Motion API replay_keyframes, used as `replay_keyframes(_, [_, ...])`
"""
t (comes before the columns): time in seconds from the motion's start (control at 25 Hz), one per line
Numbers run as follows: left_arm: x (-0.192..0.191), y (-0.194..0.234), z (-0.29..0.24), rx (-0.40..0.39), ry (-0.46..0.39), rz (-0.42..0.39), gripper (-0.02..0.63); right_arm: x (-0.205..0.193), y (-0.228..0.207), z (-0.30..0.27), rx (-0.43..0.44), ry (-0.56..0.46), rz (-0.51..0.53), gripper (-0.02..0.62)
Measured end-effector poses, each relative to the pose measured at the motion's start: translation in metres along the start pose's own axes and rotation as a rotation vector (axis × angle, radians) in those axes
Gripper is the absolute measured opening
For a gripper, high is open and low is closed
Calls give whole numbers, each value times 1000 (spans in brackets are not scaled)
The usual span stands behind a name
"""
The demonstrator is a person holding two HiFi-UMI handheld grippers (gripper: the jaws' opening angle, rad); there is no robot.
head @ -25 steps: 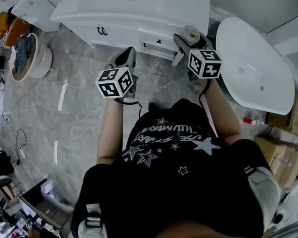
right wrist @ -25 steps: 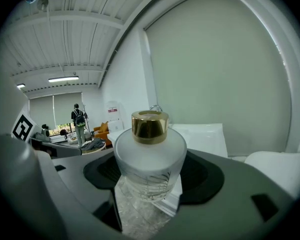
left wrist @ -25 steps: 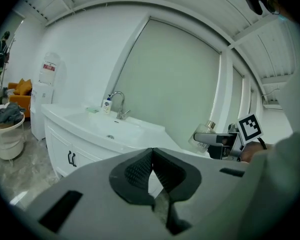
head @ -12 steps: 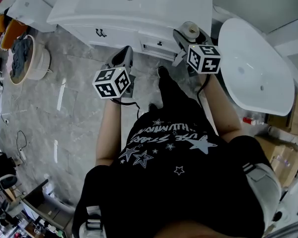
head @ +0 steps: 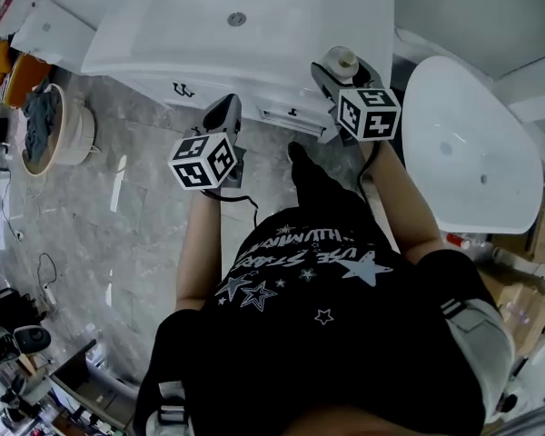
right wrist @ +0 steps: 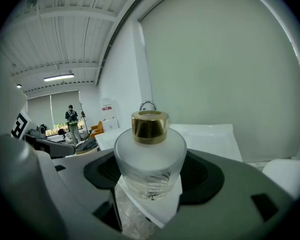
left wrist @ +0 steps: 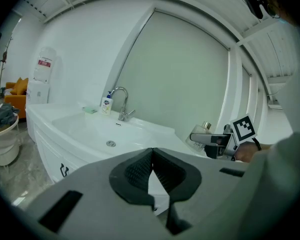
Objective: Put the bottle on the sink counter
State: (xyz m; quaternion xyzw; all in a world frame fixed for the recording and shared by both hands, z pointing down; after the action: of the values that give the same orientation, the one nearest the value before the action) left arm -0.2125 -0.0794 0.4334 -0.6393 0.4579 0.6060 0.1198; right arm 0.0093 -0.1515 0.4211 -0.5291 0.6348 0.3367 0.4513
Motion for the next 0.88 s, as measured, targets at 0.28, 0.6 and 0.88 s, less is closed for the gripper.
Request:
replay_keyframes(0.28, [35,32,-72,-15,2,-5,9,27,-35,-73,-5,9,4,319])
replay_keyframes(0.6, [68,63,-136,-4,0,3,9,52,-69,-144,-8,27,9,319])
replay_keyframes(0.88, [86,84,-185,-8,2,-7,9,67,-94,-199,-8,32,15,319])
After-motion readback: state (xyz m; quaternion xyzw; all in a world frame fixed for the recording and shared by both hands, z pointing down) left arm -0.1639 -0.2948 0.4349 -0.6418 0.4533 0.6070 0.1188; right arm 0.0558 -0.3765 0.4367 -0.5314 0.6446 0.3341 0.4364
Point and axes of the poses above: the fingertips, and each gripper's own axes: z backward along the fingers, y to its left, x out of its top, the point moved 3 cm from there along z, backward along the fingers, and after that the axes turned 15 degrees about -x, right-handed, at the moved point
